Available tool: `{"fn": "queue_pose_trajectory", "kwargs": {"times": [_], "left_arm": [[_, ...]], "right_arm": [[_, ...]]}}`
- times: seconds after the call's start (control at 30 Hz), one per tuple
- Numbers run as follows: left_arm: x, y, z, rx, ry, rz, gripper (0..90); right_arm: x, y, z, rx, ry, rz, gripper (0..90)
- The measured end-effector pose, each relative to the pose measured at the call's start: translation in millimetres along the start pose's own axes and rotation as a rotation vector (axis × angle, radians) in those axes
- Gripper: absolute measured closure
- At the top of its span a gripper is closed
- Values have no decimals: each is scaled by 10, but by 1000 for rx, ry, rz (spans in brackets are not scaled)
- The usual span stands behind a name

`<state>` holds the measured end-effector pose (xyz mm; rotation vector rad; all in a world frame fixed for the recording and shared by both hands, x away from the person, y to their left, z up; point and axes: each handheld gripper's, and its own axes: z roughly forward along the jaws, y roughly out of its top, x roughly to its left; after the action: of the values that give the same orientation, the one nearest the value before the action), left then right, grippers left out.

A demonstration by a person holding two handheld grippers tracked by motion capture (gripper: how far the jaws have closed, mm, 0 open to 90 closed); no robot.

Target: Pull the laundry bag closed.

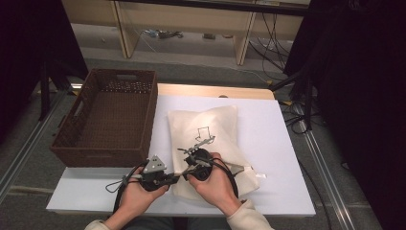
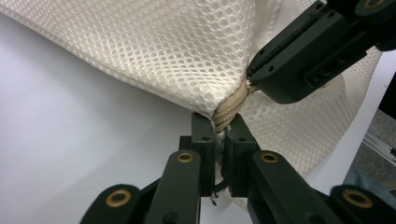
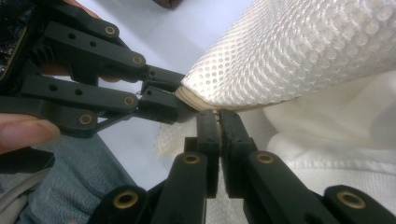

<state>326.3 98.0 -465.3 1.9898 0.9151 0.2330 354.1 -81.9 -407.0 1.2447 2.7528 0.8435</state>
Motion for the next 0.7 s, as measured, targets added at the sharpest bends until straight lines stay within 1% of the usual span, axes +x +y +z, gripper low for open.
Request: {"fn": "queue_pose_trajectory", "kwargs": {"times": [0.03,0.07,0.1,0.13,0.17,0.2,0.23,0.3,0.33,0.37,0.4,0.43,0.47,0.5,0.53,0.57,0.6,0.63,0.67,0.7], "left_arm": [[16,4,-17,18,-8,11,843],[19,5,-22,19,-14,-2,843],[22,7,-21,4,-9,-3,843],[47,7,-55,14,15,-17,844],[61,7,-66,9,13,-22,844],[61,7,-66,9,13,-22,843],[70,13,-81,12,15,-4,843],[56,25,-82,30,15,29,843],[43,19,-73,17,34,33,842],[45,18,-73,17,32,30,843],[48,14,-67,9,33,16,843],[40,10,-60,-3,22,-2,842],[54,8,-71,11,40,13,842],[53,7,-71,12,35,11,842],[65,11,-74,13,36,25,842],[57,9,-66,3,27,7,841],[58,8,-66,1,30,6,841],[58,7,-66,1,33,7,841],[60,7,-64,-2,26,5,841],[60,7,-64,-3,25,4,841]], "right_arm": [[4,-2,-2,2,-9,4,886],[4,-3,-6,4,-9,15,886],[-3,-2,-8,8,-22,13,886],[-15,-6,-12,16,-57,15,886],[-62,-10,-23,12,-68,9,886],[-67,-10,-34,6,-43,29,886],[-82,-8,-48,7,-37,30,886],[-76,-5,-61,10,-59,23,886],[-83,-3,-63,8,-62,5,886],[-86,-4,-61,10,-63,4,886],[-88,-4,-59,8,-62,1,886],[-82,-6,-60,12,-58,19,886],[-78,-4,-60,14,-58,22,886],[-84,-2,-59,7,-58,4,886],[-79,0,-58,8,-53,7,886],[-75,0,-59,5,-46,11,886],[-85,-2,-60,7,-57,4,886],[-86,-2,-62,7,-56,4,885],[-86,-1,-63,9,-56,5,886],[-80,-3,-65,10,-56,14,886]]}}
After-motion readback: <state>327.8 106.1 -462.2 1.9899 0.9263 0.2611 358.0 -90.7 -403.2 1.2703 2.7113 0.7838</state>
